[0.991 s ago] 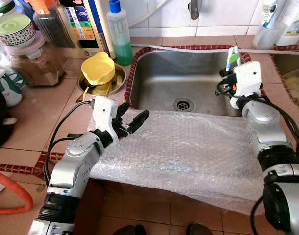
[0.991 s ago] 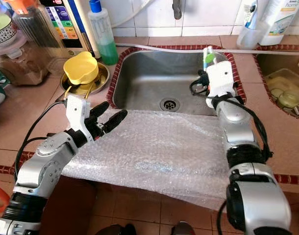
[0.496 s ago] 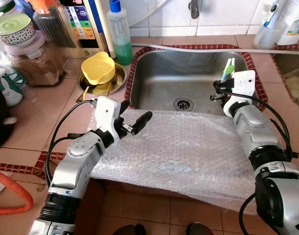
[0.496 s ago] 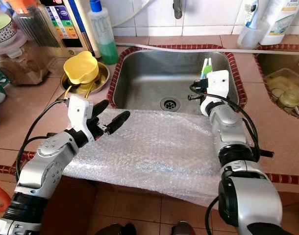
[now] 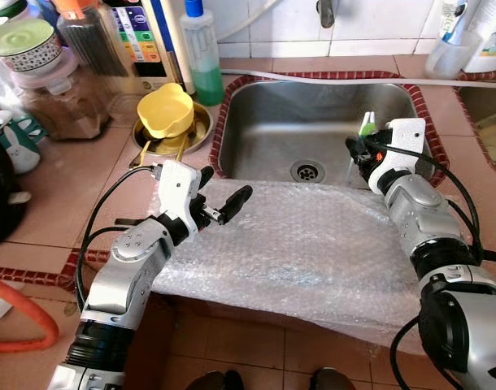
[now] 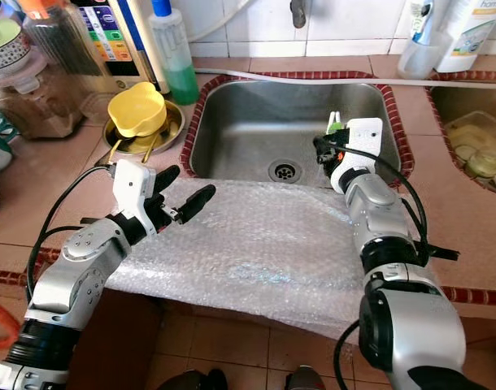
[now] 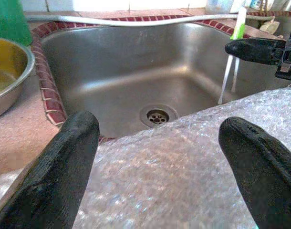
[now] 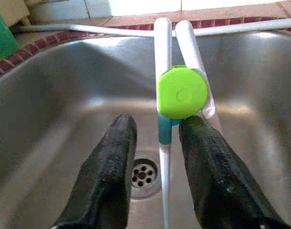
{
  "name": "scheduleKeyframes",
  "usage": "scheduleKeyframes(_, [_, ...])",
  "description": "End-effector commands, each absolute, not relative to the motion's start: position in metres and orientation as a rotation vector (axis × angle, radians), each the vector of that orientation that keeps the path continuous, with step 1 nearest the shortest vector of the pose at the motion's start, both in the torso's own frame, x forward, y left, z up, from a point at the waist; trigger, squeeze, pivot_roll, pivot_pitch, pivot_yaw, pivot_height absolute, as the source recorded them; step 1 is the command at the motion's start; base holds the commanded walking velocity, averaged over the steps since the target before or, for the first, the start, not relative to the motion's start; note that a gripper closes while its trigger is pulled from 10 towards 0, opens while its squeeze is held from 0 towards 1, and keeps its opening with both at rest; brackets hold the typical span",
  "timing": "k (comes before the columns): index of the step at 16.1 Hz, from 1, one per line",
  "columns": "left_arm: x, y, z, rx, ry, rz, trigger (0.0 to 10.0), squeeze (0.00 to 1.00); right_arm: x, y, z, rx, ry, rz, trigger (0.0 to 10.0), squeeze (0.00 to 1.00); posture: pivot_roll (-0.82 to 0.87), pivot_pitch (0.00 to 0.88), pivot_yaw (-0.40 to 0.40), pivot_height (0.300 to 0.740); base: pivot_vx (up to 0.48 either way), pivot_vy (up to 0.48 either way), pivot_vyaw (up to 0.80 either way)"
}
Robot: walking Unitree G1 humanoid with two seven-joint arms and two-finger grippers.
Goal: Kitchen organization
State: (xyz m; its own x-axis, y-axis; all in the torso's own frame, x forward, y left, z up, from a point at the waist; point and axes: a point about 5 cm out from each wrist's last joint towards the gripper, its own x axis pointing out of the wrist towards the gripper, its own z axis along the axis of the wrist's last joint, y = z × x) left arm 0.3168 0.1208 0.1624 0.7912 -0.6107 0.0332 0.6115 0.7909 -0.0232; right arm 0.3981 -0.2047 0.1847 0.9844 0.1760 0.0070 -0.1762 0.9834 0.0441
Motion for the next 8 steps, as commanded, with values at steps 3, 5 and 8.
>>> scheduleKeyframes(3, [0.316,0.123,0.158,-0.005,-0.010,-0.662,10.0,1.00,0.401,-0.200,0.174,0.244,0.156,0.171,10.0,1.00,-0.20,0.164,0.135,0.740,0.000,0.000,0.00])
scheduleKeyframes(5, [0.317,0.122,0.159,-0.001,-0.012,-0.663,10.0,1.00,0.401,-0.198,0.171,0.218,0.201,0.177,10.0,1.00,-0.20,0.163,0.138,0.740,0.000,0.000,0.00])
scheduleKeyframes(8, [0.317,0.121,0.158,0.005,-0.011,-0.665,10.0,1.00,0.402,-0.198,0.178,0.143,0.156,0.185,10.0,1.00,-0.20,0.163,0.142,0.740,0.000,0.000,0.00])
